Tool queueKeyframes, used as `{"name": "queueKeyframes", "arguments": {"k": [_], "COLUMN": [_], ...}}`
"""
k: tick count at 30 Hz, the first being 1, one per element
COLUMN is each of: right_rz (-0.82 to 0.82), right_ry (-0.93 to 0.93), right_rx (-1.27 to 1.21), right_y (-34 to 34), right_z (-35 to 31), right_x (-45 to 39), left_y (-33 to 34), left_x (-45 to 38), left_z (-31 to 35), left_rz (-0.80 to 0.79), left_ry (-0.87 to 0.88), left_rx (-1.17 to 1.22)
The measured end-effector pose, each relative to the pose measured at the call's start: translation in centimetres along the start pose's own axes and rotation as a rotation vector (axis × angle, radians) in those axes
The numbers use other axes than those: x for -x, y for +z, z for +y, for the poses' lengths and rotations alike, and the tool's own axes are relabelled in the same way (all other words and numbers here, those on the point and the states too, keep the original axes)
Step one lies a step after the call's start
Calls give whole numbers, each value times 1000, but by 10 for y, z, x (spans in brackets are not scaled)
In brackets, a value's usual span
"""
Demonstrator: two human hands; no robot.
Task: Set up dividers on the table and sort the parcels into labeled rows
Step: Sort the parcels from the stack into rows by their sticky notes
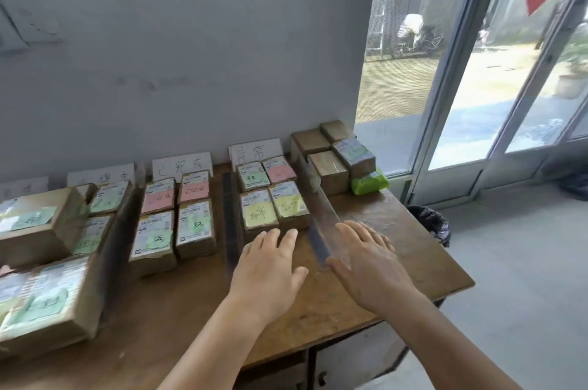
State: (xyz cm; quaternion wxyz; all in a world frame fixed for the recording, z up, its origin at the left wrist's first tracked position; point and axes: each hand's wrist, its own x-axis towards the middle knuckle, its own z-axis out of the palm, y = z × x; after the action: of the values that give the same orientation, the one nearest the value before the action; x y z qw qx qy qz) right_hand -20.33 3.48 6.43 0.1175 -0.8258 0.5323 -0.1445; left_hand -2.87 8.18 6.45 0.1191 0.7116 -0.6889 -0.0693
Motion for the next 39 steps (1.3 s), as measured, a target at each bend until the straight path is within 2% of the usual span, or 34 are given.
{"name": "queueKeyframes", "arguments": {"k": [9, 23, 33, 39], "right_rz": [9, 26, -27, -45], "right_ry": [72, 149, 152, 147], "right_rx": [-4, 37, -33, -117], "right_y": [-8, -16, -5, -1], "right_z": [72, 122, 157, 192], "right_x": [-22, -147, -226, -278], "left_y": [23, 36, 59, 84], "left_x": [-58, -206, -276, -326], "left_z": [52, 50, 47, 65], "left_rz": [-39, -52, -84, -81], "left_ry": [28, 37, -95, -259], "left_rx": [35, 154, 180, 282]}}
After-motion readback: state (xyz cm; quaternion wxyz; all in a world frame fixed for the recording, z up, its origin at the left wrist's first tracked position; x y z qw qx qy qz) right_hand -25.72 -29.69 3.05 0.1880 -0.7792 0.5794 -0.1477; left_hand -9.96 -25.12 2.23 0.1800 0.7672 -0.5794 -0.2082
